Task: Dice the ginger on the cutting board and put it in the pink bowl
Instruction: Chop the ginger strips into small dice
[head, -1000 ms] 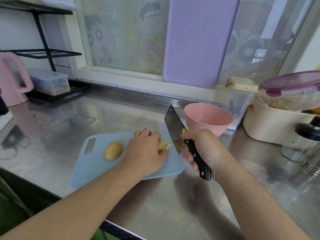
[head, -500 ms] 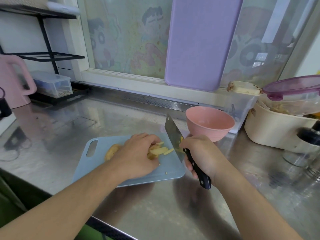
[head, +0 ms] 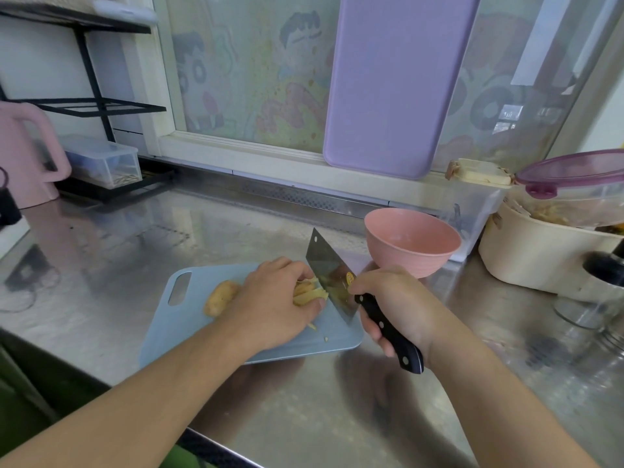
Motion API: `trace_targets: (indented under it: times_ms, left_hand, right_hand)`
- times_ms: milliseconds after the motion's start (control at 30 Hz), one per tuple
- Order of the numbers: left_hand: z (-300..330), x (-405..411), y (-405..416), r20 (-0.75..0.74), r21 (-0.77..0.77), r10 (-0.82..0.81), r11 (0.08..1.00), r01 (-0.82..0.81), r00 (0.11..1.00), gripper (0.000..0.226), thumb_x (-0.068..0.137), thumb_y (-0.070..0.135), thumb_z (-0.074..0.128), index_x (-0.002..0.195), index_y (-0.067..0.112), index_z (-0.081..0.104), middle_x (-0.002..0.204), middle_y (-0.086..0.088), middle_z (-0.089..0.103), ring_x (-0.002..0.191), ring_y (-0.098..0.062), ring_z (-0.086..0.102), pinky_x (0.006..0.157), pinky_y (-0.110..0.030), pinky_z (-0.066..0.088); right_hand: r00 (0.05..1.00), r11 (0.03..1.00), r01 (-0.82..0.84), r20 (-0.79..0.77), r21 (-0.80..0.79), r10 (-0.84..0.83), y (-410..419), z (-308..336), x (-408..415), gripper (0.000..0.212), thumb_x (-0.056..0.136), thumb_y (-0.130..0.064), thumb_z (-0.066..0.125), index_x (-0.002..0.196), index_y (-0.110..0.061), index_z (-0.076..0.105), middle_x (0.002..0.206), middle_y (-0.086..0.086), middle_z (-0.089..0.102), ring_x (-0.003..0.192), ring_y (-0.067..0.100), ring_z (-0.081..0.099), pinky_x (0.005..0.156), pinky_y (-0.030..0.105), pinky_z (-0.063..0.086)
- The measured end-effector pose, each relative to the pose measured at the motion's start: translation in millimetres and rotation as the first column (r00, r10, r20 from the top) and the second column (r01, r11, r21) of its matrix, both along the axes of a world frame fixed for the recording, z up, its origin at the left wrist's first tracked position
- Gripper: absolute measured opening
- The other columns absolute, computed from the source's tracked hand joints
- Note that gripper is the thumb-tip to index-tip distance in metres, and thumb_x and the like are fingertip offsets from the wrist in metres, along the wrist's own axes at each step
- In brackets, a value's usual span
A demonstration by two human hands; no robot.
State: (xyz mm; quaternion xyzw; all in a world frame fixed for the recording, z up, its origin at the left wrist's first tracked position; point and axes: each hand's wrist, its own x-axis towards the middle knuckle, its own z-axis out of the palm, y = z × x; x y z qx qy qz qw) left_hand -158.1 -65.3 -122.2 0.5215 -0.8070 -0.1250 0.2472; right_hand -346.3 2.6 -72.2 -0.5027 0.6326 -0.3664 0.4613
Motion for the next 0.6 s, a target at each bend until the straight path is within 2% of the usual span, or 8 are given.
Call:
trace_targets:
  times_ms: [67,200,400,600]
  left_hand:
    - [-1.6,-1.1,-0.2,0.029,-0.020,0.001,1.000,0.000,1.000,0.039,0.091,0.056,0.068,0.124,0.038,0.060,0.119,0.018,0.054,0.118,-0.012,0.047,0.105,-0.034,0.041]
    - [-3.0,-1.9,0.0,0.024,-0.040,0.018,0.999,-0.017,1.000,0.031,0.091,0.048,0.070,0.119,0.038,0.062,0.115,0.018,0.053,0.116,-0.013,0.048,0.103,-0.033,0.042]
    - [-1.4,-1.4,4.3,0.034,-0.089,0.036,0.995,-0.033,0.999,0.027,0.091,0.042,0.074,0.116,0.037,0.067,0.110,0.019,0.053,0.114,-0.012,0.047,0.100,-0.031,0.044]
    - [0.6,-1.1,9.8,0.032,-0.065,0.010,0.998,-0.007,0.999,0.021,0.094,0.032,0.071,0.115,0.034,0.069,0.109,0.017,0.053,0.113,-0.010,0.051,0.095,-0.035,0.051]
  right_hand:
    - [1.000,1.000,0.000,0.006,0.005,0.000,0.1,1.5,-1.2,0.016,0.093,-0.017,0.055,0.088,-0.002,0.055,0.051,0.020,0.048,0.034,0.024,0.039,0.038,0.023,0.032]
    - [1.000,1.000,0.014,-0.008,-0.002,-0.014,0.9,3.7,-2.4,0.015,0.092,-0.014,0.053,0.079,-0.006,0.049,0.052,0.020,0.047,0.033,0.024,0.038,0.040,0.022,0.032]
    - [1.000,1.000,0.006,-0.007,-0.009,-0.006,1.1,3.2,-1.8,0.015,0.091,-0.014,0.053,0.079,-0.007,0.048,0.053,0.021,0.046,0.033,0.024,0.038,0.042,0.024,0.032]
    - [1.000,1.000,0.005,-0.009,-0.007,-0.005,0.2,2.7,-1.8,0.016,0.092,-0.015,0.054,0.079,-0.007,0.049,0.053,0.021,0.047,0.034,0.024,0.038,0.042,0.023,0.032]
